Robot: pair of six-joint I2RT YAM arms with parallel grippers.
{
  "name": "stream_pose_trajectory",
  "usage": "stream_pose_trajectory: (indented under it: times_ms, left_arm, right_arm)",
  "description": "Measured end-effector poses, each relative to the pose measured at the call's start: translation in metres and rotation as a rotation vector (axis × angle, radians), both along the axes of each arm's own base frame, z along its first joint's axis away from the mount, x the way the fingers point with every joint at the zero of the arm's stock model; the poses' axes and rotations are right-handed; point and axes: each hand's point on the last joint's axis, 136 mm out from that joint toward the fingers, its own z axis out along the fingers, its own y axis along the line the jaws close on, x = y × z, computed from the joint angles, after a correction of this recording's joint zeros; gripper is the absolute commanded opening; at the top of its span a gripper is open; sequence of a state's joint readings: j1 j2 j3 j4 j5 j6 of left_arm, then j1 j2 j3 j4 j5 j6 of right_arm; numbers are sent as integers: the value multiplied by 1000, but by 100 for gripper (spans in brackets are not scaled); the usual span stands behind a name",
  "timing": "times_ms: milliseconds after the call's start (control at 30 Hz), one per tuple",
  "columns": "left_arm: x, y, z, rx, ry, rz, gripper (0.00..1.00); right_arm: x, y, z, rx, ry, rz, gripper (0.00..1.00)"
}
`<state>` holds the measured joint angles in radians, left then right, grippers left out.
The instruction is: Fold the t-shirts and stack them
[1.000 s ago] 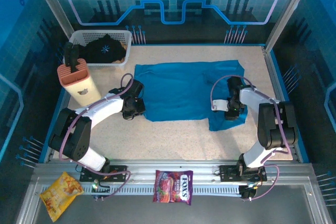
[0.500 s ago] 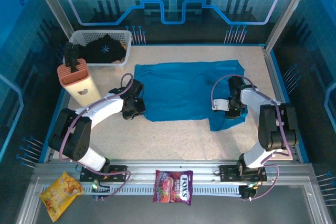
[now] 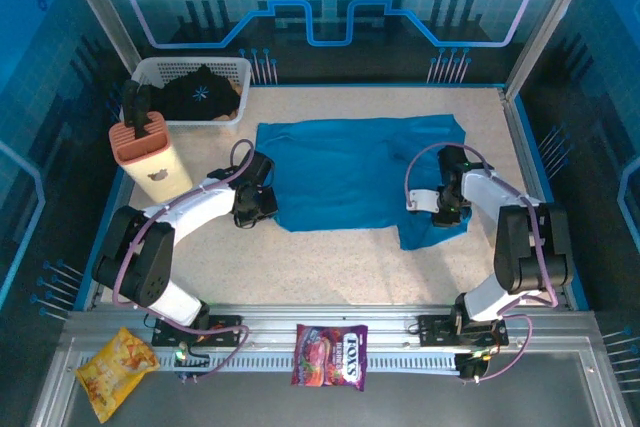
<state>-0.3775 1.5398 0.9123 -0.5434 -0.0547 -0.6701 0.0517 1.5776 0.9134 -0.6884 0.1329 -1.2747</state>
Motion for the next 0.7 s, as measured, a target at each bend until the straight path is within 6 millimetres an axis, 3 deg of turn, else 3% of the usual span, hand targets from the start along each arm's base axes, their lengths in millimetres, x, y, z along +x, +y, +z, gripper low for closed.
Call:
stream_pose_trajectory:
  times_ms: [200, 700]
  left_arm:
    - [0, 0, 0, 0, 0, 2, 0]
    - [0, 1, 0, 0, 0, 3, 0]
  right_arm:
    - [-5, 0, -11, 0, 47, -3, 30]
    - [-2, 0, -14, 0, 61, -17, 41]
